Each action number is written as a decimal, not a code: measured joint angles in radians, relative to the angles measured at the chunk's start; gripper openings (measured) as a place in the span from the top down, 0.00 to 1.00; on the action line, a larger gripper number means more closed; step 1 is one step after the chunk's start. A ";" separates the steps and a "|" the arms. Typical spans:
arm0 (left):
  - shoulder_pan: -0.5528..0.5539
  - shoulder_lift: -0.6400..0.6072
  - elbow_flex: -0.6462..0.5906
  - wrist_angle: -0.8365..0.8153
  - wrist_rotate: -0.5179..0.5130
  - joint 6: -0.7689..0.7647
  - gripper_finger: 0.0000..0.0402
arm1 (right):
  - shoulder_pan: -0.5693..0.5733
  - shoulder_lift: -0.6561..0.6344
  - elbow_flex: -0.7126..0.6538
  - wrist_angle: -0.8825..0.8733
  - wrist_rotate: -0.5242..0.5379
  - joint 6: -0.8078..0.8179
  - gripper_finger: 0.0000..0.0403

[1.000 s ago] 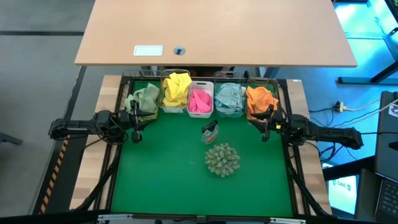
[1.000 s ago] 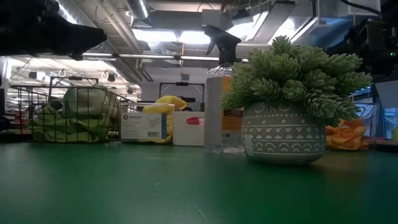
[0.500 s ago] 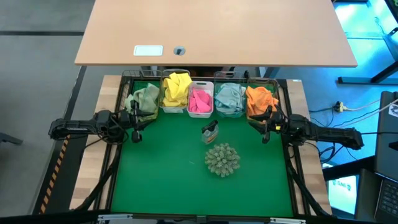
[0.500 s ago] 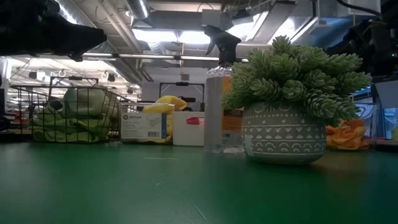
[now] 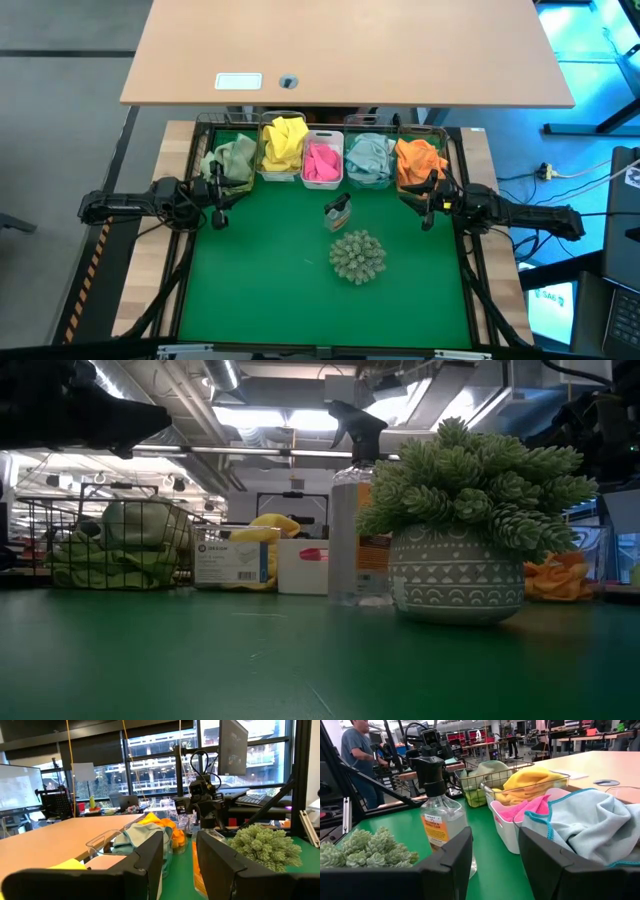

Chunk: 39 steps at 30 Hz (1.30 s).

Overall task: Sort microfiber towel by color & place in baskets
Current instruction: Return to Home Position

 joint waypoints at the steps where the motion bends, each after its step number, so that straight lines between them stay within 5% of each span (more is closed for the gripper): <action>1: 0.000 0.000 0.000 0.000 0.000 0.000 0.72 | 0.000 0.000 0.000 0.000 0.000 0.000 0.60; 39: 0.000 0.000 0.000 0.000 -0.003 0.000 0.72 | 0.000 -0.064 0.000 0.000 0.000 0.000 0.60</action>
